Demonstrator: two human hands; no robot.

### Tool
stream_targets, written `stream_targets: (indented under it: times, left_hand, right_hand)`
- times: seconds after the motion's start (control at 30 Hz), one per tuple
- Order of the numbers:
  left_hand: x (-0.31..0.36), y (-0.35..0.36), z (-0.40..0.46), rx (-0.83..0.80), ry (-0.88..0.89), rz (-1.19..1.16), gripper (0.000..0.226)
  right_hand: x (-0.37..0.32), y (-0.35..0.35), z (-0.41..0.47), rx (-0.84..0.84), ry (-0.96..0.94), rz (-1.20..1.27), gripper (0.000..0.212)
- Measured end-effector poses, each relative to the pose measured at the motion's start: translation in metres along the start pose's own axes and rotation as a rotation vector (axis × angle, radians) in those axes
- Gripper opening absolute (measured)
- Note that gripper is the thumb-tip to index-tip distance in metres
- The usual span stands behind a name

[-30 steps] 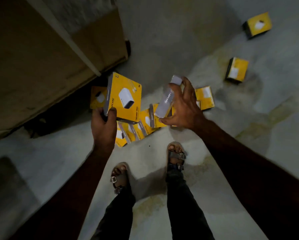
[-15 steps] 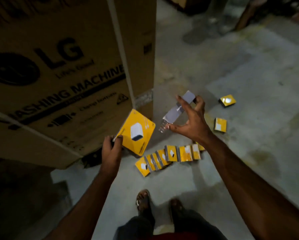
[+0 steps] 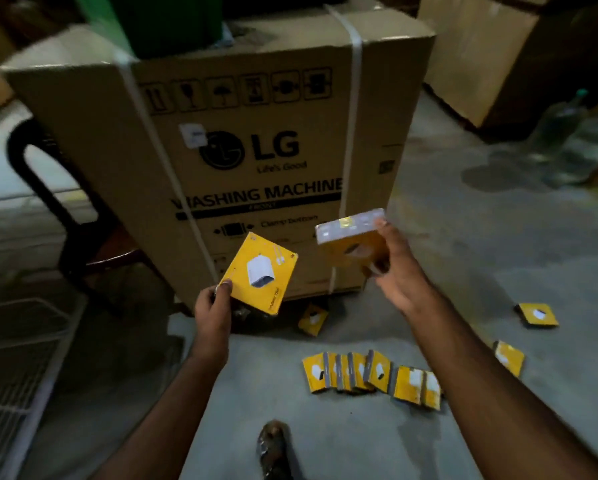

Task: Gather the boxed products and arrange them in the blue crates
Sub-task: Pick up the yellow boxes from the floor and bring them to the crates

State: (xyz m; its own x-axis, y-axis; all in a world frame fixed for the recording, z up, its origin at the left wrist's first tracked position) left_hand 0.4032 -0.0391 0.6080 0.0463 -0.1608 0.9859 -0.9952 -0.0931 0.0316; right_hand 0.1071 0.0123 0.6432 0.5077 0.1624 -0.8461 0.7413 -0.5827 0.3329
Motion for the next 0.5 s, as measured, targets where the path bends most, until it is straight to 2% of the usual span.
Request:
stream_targets:
  times: [0.07,0.17,0.23,0.37,0.43,0.5]
  left_hand:
    - [0.004,-0.026,-0.003,0.059,-0.006,-0.038,0.017]
    - [0.014,-0.07,-0.002,0.172,0.001,-0.091,0.023]
    - [0.024,-0.1,0.003,0.244,0.016,-0.141,0.031]
    - [0.047,-0.167,0.018,0.397,0.085,-0.19,0.021]
    - [0.061,-0.207,0.027,0.45,0.124,-0.226,0.018]
    - [0.074,-0.254,0.039,0.497,0.167,-0.231,0.017]
  right_hand:
    - [0.014,0.022,-0.01,-0.08,0.229,0.21,0.056]
    - [0.034,0.064,-0.023,-0.136,0.373,0.238,0.072]
    - [0.04,0.102,-0.032,-0.164,0.4,0.195,0.07]
    - [0.049,0.187,-0.045,-0.253,0.383,0.108,0.061]
    - [0.059,0.234,-0.048,-0.32,0.346,0.077,0.068]
    - [0.073,0.288,-0.054,-0.43,0.287,0.02,0.086]
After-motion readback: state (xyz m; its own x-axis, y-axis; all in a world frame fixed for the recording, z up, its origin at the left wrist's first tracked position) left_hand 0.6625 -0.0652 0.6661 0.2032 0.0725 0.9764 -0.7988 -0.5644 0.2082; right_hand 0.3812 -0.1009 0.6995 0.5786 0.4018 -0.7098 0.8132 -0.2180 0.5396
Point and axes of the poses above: each hand's wrist, its own z-axis towards the middle knuckle, its own y-axis out of the palm, x = y × z, the point moved 4 cm from there along z, towards the middle knuckle, and after that the axes turned 4 degrees about y, right-handed, at the moved point
